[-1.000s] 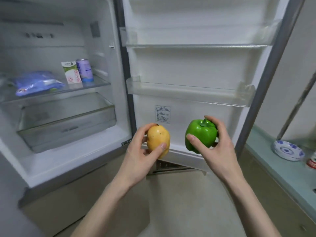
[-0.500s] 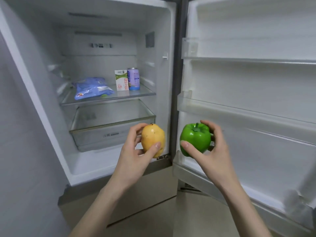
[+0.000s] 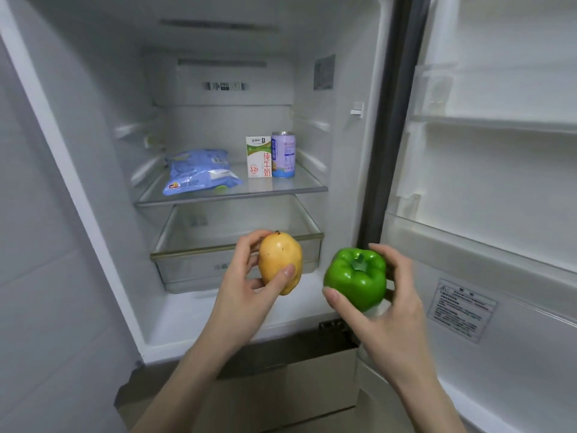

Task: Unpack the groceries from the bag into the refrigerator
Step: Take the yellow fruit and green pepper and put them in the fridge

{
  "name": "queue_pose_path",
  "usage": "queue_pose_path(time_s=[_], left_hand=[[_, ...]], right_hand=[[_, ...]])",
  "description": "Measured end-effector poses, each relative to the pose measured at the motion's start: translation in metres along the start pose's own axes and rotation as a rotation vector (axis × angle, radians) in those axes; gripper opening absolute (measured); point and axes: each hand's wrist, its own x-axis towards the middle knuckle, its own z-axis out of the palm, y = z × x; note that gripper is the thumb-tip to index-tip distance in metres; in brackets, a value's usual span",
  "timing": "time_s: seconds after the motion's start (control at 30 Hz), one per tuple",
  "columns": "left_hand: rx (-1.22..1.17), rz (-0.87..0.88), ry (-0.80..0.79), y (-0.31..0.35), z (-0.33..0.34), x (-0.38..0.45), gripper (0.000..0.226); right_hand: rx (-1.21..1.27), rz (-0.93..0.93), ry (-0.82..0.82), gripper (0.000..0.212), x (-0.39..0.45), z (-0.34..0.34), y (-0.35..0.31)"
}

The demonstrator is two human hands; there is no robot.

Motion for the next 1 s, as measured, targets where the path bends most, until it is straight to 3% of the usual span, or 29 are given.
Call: queue_pose_path(time_s=[0.3,0.4,0.67,1.0], left_hand=[[0.04,-0.051,0.078,-0.042,-0.047,0.021,0.057],[0.05,-0.081,0.111,-0.059,-0.07,0.03,0.061],[0.085,-0.094,0.131,-0.106,-0.129,0.069,0.058],[0.096,-0.109,0.234,-0.151,-0.149,0.111,0.059]], right_hand=[[0.055,0.024,-0.132,0.081,0.022,0.067,0.02],[0.118,0.08,-0.14,0.089,0.034,0.094,0.024],[0.192,0.096,-0.124,0.08,0.065,0.173,0.042],[0.156,0.128,-0.101,0.081,0.095,0.228,0.061]])
